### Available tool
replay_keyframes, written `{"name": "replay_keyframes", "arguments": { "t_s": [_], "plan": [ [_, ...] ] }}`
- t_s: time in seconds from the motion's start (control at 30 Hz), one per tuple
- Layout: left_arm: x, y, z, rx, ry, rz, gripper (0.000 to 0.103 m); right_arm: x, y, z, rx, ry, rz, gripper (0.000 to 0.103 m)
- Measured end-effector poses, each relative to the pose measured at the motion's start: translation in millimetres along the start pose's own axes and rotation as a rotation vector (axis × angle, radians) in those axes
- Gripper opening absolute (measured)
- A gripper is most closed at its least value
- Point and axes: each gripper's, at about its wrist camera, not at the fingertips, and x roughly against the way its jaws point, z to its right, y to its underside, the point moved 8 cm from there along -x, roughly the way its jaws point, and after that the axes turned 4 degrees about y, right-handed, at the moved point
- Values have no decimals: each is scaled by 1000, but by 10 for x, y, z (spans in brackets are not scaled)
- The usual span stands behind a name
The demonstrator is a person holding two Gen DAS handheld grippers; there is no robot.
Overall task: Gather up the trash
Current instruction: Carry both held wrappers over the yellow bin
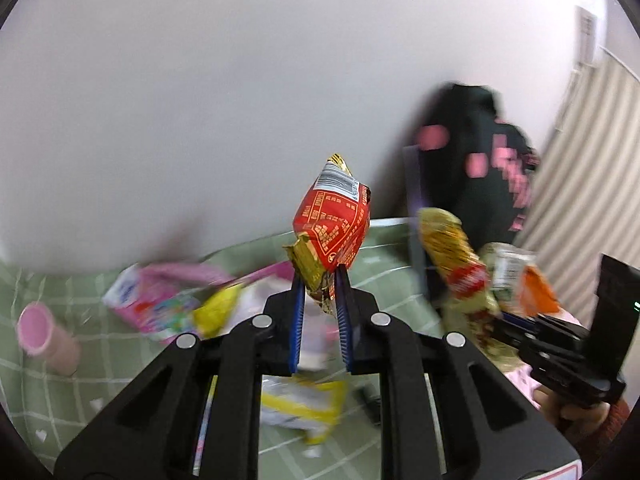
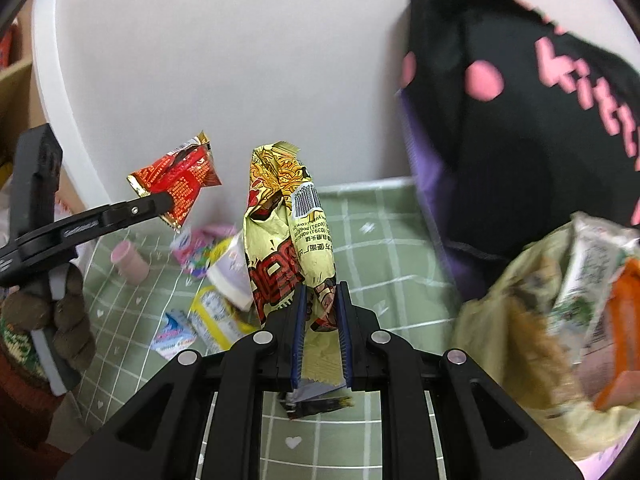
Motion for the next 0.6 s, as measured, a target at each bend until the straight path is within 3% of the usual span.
{"name": "replay_keyframes", "arguments": {
  "t_s": [0.3, 0.6],
  "plan": [
    [-197, -222, 1162, -173, 223, -11, 14, 664, -237, 745, -81, 156, 144, 15],
    [-582, -84, 1941, -267, 351, -94, 14, 1228, -170, 1454, -168, 306, 211, 15]
  ]
}}
